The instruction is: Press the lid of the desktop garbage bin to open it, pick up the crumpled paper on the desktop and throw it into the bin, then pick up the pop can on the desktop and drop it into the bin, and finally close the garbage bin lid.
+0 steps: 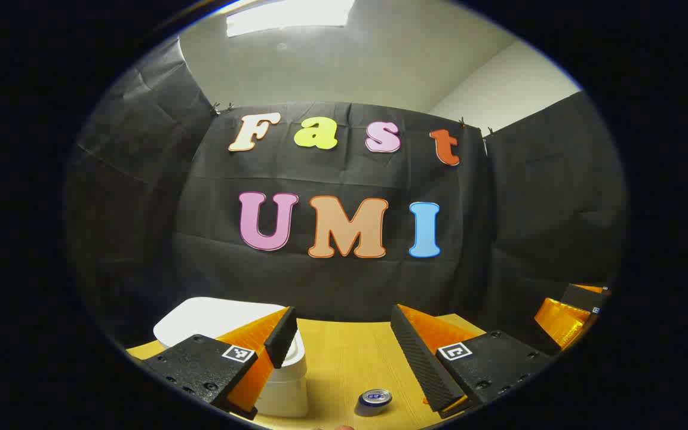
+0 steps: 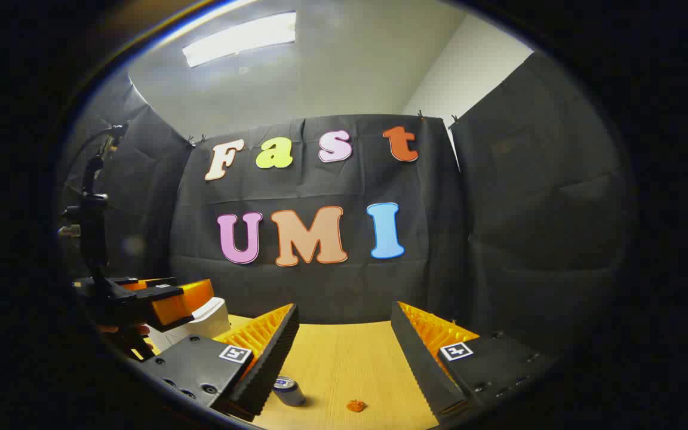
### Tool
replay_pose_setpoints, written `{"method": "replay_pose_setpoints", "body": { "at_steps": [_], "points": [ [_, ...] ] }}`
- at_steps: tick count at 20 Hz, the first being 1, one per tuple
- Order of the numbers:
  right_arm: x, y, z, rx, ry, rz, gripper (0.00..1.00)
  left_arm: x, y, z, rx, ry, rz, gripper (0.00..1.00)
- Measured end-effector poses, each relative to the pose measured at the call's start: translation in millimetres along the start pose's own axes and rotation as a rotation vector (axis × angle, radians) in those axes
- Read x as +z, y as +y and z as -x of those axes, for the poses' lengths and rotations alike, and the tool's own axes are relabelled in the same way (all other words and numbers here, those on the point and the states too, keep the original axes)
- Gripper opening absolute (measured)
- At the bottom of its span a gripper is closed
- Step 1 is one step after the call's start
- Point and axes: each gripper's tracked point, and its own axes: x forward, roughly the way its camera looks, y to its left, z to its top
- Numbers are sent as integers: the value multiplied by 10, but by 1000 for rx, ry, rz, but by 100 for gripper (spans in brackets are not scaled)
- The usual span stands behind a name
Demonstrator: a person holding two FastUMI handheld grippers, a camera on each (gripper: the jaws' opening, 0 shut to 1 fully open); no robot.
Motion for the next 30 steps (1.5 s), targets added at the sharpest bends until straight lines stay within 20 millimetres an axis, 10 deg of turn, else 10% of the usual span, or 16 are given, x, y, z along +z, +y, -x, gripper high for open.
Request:
{"method": "replay_pose_setpoints", "body": {
  "at_steps": [12, 30],
  "points": [
    [-103, 356, -224, 148, 33, 1, 98, -93, 291, 80, 106, 61, 9, 95],
    [-88, 358, -307, 238, 62, -31, 98, 30, 240, 285, 158, 55, -60, 95]
  ]
}}
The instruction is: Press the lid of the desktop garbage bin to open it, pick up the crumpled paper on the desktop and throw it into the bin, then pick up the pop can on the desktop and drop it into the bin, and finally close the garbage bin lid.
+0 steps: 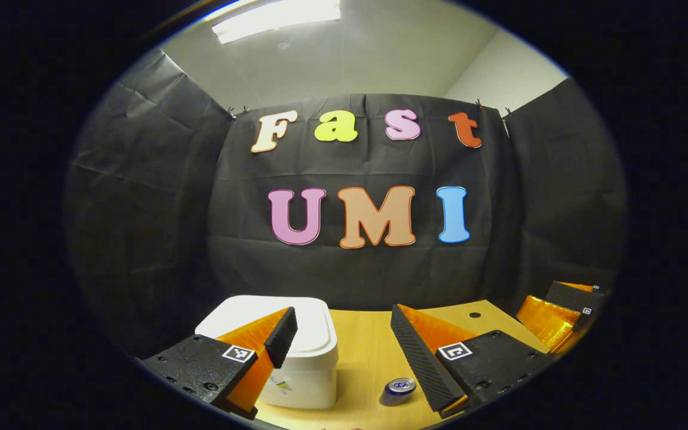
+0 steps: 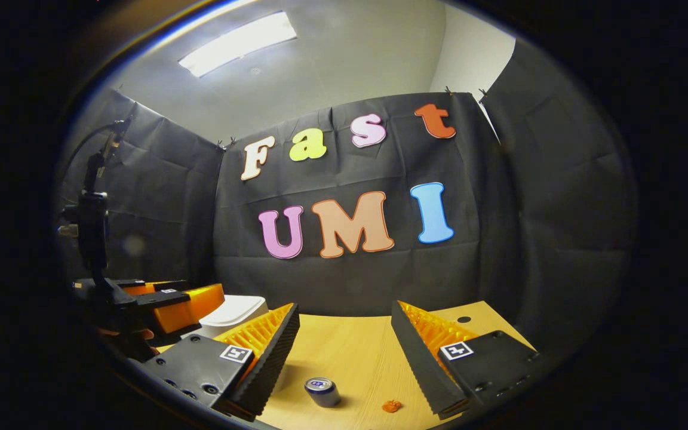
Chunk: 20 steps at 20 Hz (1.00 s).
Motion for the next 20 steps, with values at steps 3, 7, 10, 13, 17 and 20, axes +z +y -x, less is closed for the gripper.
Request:
{"method": "replay_pose_setpoints", "body": {
  "at_steps": [3, 7, 10, 13, 17, 20],
  "points": [
    [-23, -5, 55, -12, -9, -2, 98, -17, 4, 36, 7, -2, 17, 98],
    [-29, -69, -25, -20, 0, -13, 98, -87, -55, -4, -10, 19, 2, 95],
    [28, -28, -102, -7, -2, -46, 98, -19, -109, -14, -27, 11, 11, 95],
    [-2, 49, -175, 8, -8, -42, 98, -79, -127, -18, -36, 26, -10, 95],
    [55, 110, -161, 31, -16, -39, 97, 33, -90, 9, -23, -6, 0, 95],
    [90, 42, -150, 26, -26, -25, 97, 66, 24, 4, 8, -20, -4, 95]
  ]
}}
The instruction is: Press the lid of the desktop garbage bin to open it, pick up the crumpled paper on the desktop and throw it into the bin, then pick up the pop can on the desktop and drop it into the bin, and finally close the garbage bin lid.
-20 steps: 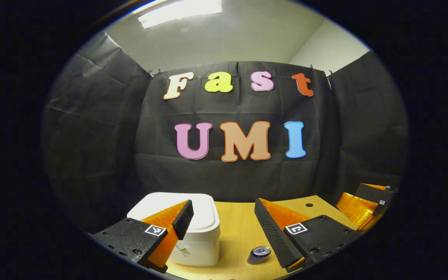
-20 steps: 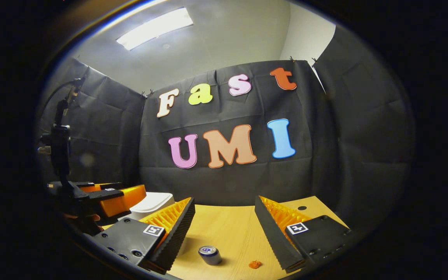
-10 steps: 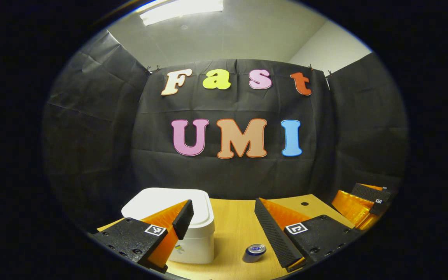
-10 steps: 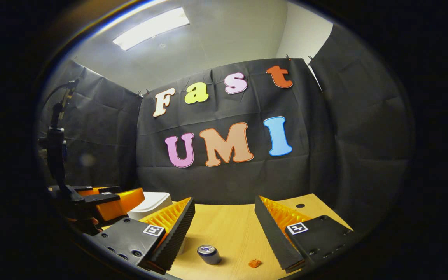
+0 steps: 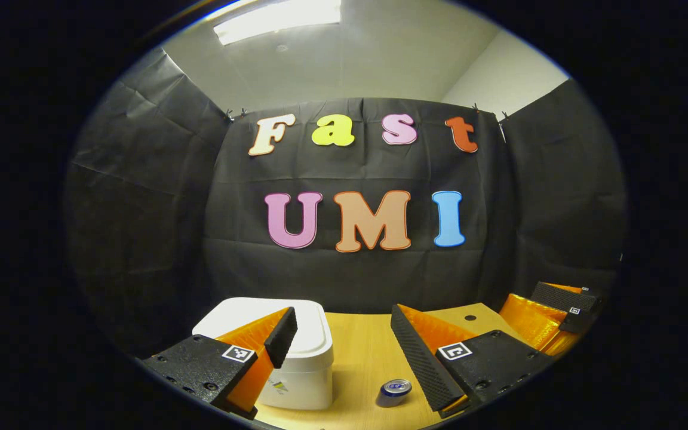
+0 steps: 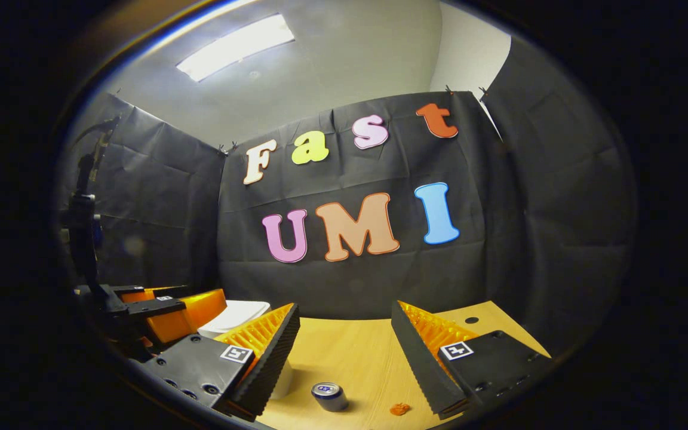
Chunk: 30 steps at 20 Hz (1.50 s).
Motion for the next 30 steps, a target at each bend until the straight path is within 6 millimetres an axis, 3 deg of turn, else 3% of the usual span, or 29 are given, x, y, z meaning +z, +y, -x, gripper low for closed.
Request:
{"method": "replay_pose_setpoints", "body": {
  "at_steps": [4, 8, 11, 14, 15, 18, 22, 23, 25, 26, 30],
  "points": [
    [-62, -10, -49, 5, 22, -18, 97, -181, 90, 14, 24, 61, 0, 95],
    [14, 56, -26, 13, -3, -18, 97, -68, 218, -7, 58, 24, -1, 95],
    [-41, 39, -5, 14, 4, 14, 97, -43, 291, -16, 72, 10, -29, 95],
    [-18, 39, -9, 12, -4, -1, 97, -8, 309, -18, 73, -8, -34, 89],
    [-2, 35, -16, 9, -10, -4, 97, 33, 343, -21, 80, -22, -41, 80],
    [-14, 21, -27, 6, -9, -3, 97, 102, 417, -28, 98, -48, -72, 68],
    [-14, 57, -27, 11, -8, 11, 97, 84, 516, -55, 130, -63, -84, 43],
    [-28, 71, -25, 14, -6, 13, 97, 48, 553, -85, 140, -64, -81, 27],
    [-36, 94, -34, 20, -5, 15, 97, -51, 640, -104, 164, -53, -83, 13],
    [-28, 94, -35, 19, -7, 17, 97, -93, 678, -108, 174, -47, -84, 1],
    [-85, 96, -38, 12, 3, 24, 97, -295, 869, -175, 213, -27, -104, 0]
  ]
}}
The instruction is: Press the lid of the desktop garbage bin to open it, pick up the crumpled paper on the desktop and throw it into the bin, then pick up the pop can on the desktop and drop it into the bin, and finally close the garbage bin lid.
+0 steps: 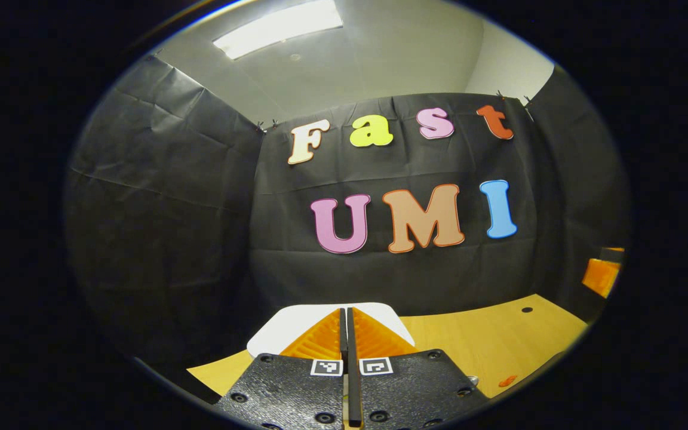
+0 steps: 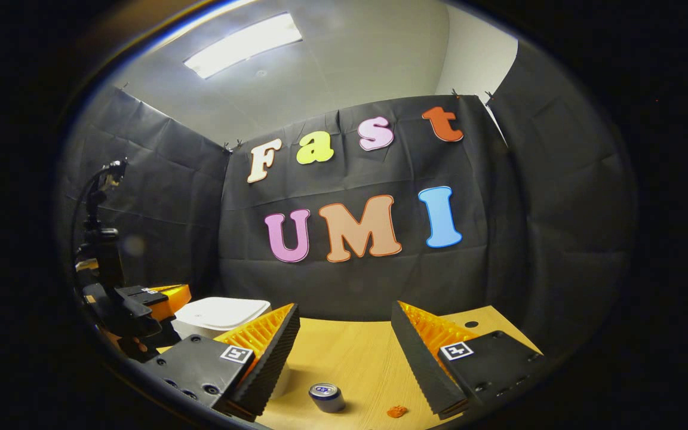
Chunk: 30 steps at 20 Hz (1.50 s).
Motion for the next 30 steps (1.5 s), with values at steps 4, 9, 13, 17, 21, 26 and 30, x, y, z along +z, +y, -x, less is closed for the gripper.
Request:
{"method": "replay_pose_setpoints", "body": {
  "at_steps": [4, 9, 13, 17, 21, 26, 30],
  "points": [
    [-34, 15, -16, -5, 14, -1, 97, -290, 57, -127, 8, 35, -10, 0],
    [-107, 19, -39, -13, 34, 25, 97, -467, 54, -229, 22, 37, -21, 0],
    [-236, 34, -79, -15, 73, 6, 98, -550, 54, -242, 57, 20, -18, 0],
    [-322, 93, -109, -3, 103, 8, 97, -578, 40, -220, 63, 34, 56, 0],
    [-285, 120, -131, 12, 86, 16, 98, -562, 33, -225, 40, 26, 49, 0],
    [-301, 47, -127, 11, 86, 9, 97, -505, 2, -227, -9, 33, -39, 0],
    [-454, -115, -90, -12, 122, -1, 98, -251, 46, -258, -2, 14, -40, 0]
  ]
}}
